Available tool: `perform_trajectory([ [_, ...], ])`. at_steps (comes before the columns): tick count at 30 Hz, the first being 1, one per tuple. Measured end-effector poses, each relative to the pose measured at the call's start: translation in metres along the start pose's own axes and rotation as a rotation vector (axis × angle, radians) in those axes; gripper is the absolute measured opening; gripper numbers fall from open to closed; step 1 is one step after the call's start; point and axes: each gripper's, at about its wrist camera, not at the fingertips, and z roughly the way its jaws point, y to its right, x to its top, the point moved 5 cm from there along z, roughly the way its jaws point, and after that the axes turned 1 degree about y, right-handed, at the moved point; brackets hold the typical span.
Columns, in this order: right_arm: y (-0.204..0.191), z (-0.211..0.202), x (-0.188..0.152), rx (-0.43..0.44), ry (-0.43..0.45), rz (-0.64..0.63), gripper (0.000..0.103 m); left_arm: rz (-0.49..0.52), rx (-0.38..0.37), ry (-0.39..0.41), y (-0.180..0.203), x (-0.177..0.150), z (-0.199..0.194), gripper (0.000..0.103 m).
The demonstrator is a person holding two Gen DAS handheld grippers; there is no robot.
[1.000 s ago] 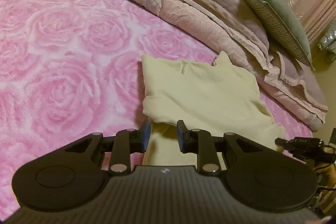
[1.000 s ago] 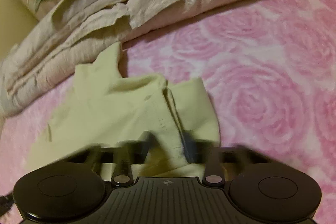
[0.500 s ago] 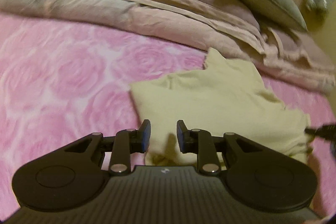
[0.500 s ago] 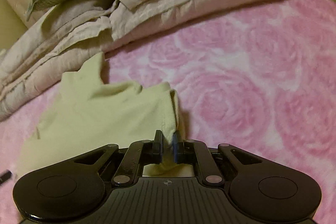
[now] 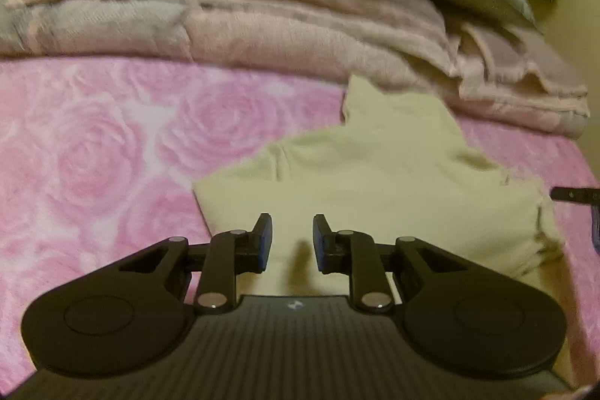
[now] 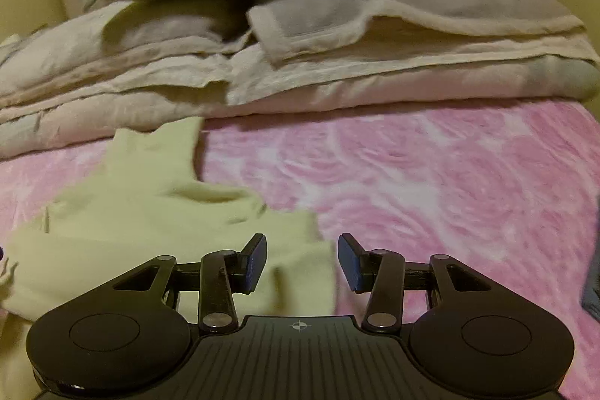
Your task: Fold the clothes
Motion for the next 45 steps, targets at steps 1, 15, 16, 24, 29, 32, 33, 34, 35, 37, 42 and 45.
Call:
perform_trajectory([
  [1,0.003,0.012,-0.005,-0.004,-0.04,0.011,0.046,0.003,0.007,-0.011,-0.002,0.0,0.005,0.018],
  [15,0.019,0.065,0.045,0.178,-0.132,0.259,0.046,-0.154,-0.118,0.013,-0.005,0.1,0.05,0.037],
  [16,0.011,0.077,0.051,0.209,-0.145,0.273,0.046,-0.174,-0.134,-0.002,-0.001,0.107,0.063,0.04],
  [24,-0.049,0.17,0.105,0.463,-0.248,0.381,0.047,-0.32,-0.237,-0.092,0.022,0.148,0.163,0.045],
  [29,-0.066,0.187,0.108,0.485,-0.225,0.295,0.004,-0.305,-0.392,-0.08,0.03,0.158,0.168,0.004],
  [32,-0.069,0.172,0.109,0.495,-0.156,0.202,0.004,-0.258,-0.455,0.004,0.031,0.158,0.145,0.003],
  [33,-0.069,0.163,0.108,0.496,-0.125,0.172,0.004,-0.254,-0.48,0.039,0.03,0.157,0.134,0.003],
  [34,-0.069,0.151,0.107,0.503,-0.085,0.14,0.004,-0.229,-0.498,0.085,0.032,0.153,0.118,0.003],
  [35,-0.069,0.138,0.107,0.511,-0.042,0.115,0.004,-0.202,-0.514,0.133,0.033,0.149,0.102,0.003],
  [37,-0.07,0.105,0.1,0.523,0.047,0.045,0.004,-0.114,-0.529,0.192,0.043,0.132,0.065,0.003],
  [42,-0.074,0.027,0.042,0.521,0.104,-0.179,0.004,-0.024,-0.524,0.11,0.056,0.053,0.004,0.003],
  [45,-0.077,0.01,-0.016,0.482,-0.067,-0.284,0.006,0.019,-0.438,-0.078,0.05,-0.007,-0.005,0.002],
])
